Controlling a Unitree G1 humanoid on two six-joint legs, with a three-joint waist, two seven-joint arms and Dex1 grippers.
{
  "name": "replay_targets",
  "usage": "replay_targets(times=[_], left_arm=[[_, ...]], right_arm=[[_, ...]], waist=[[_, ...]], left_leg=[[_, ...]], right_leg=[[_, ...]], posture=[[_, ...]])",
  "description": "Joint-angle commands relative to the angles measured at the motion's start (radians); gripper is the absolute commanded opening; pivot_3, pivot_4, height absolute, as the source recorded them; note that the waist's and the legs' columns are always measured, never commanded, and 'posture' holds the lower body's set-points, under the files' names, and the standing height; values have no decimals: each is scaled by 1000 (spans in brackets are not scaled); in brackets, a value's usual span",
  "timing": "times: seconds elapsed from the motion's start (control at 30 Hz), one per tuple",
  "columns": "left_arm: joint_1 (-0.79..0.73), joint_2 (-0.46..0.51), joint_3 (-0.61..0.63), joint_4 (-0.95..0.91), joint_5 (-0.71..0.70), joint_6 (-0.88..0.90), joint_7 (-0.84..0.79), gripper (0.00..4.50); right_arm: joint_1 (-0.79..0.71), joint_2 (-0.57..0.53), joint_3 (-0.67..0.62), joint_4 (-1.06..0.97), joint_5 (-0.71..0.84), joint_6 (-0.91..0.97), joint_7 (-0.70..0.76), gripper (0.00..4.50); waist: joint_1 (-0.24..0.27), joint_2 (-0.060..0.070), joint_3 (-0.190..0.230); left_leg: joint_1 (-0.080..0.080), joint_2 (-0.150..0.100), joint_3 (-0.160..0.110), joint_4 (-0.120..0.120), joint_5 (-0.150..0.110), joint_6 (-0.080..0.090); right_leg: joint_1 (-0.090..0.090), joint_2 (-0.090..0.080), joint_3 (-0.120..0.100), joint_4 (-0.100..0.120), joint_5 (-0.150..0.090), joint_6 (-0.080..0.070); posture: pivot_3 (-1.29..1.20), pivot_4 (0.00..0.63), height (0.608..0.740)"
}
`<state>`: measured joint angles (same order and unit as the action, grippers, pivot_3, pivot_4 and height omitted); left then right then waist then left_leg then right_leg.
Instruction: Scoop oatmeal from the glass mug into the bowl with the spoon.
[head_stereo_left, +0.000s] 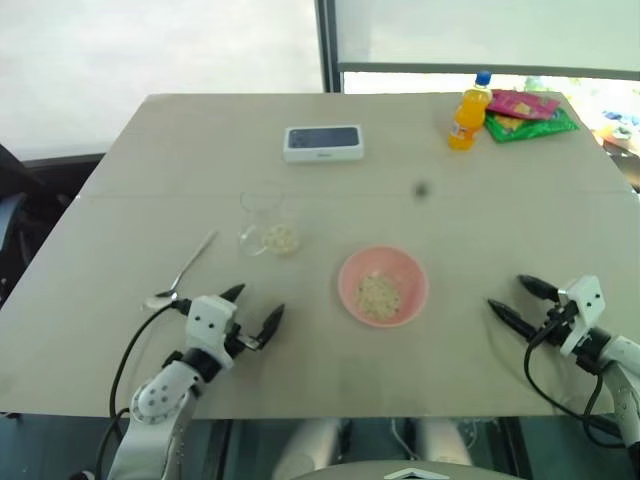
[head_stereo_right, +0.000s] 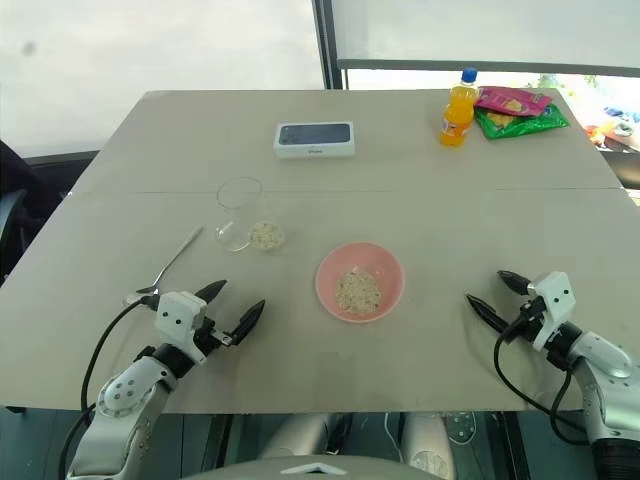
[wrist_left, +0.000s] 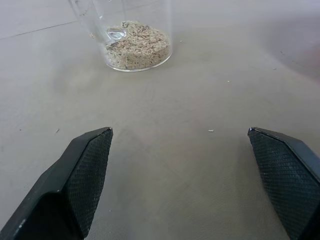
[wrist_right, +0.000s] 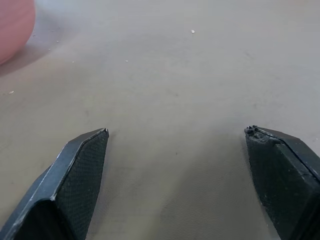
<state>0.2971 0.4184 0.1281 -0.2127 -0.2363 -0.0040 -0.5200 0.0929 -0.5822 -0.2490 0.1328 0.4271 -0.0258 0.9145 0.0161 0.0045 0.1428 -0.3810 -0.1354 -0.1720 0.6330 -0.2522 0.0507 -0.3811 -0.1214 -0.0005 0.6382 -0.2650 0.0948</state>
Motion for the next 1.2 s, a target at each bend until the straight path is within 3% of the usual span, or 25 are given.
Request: replay_targets(times=[0.03, 0.37, 0.73, 0.97, 1.2], left_arm=[[18, 3, 10, 12, 10, 10, 2, 4500], [9, -9, 1, 15, 11, 20, 14, 4500], [-2, -10, 40, 11, -23, 18, 12, 4500], [4, 4, 116, -30, -77, 57, 29, 4500], [-22, 63, 259, -176, -179, 239, 85, 4500]], right_arm=[[-8, 0, 4, 77, -19, -29, 29, 4400], [-77, 1, 8, 271, -53, -154, 91, 4400], [-93, -8, 19, 234, -46, -134, 110, 4400], [-88, -64, 54, -26, 19, 21, 170, 4400], [-179, -181, 57, -404, 279, 369, 194, 4400]], waist=[[0, 0, 0], [0, -7, 0], [0, -8, -1], [-1, -3, 4], [1, -1, 13]], left_leg=[[0, 0, 0, 0, 0, 0], [1, 0, 1, 1, 0, 0], [1, 0, 1, 1, 0, 0], [-2, 1, 1, 1, 0, 0], [-16, 1, 2, 4, 6, -1]], right_leg=[[0, 0, 0, 0, 0, 0], [1, 1, -1, 0, 1, -1], [1, 1, 0, 1, 1, -2], [-3, 1, 2, 2, 1, -2], [-16, 1, 3, 4, 3, -4]], posture=[[0, 150, 740], [0, 150, 740], [0, 150, 740], [0, 150, 740], [0, 150, 740]])
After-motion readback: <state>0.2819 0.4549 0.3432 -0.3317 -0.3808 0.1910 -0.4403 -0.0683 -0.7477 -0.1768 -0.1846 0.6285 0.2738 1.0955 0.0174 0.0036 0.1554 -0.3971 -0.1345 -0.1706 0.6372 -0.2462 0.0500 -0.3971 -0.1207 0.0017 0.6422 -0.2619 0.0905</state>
